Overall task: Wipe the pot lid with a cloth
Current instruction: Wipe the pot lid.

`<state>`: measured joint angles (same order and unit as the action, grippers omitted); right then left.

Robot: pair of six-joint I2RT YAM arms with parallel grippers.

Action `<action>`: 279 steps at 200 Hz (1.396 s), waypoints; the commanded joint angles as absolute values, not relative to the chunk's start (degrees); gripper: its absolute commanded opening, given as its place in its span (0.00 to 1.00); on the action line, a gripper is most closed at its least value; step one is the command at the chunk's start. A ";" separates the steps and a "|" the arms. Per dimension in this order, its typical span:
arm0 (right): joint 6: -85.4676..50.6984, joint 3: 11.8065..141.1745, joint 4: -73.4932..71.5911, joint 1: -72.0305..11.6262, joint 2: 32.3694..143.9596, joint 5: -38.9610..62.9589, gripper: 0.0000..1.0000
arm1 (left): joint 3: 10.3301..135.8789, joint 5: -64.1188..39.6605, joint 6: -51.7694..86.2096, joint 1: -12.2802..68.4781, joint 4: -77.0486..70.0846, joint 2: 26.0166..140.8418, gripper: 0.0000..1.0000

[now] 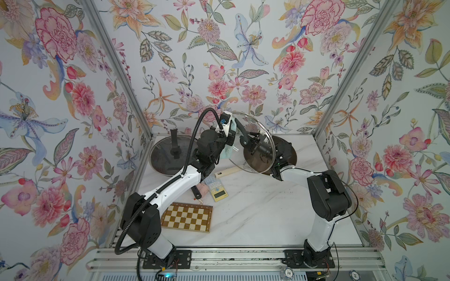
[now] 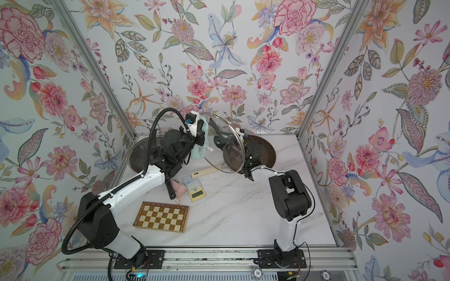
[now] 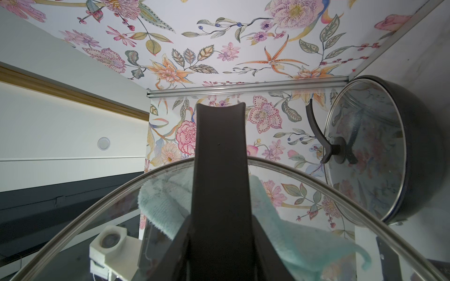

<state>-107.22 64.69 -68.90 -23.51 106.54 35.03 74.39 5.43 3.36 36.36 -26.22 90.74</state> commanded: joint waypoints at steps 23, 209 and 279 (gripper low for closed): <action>-105.48 67.47 -78.07 -24.14 99.32 37.61 0.00 | 72.98 -0.42 2.99 46.78 -26.17 90.04 0.00; -102.94 76.49 -73.25 -24.69 97.20 37.49 0.00 | 70.27 6.95 9.27 37.80 -25.80 85.60 0.00; -103.92 82.68 -71.78 -22.85 104.71 36.97 0.00 | 80.02 -12.80 7.10 51.57 -28.30 91.29 0.00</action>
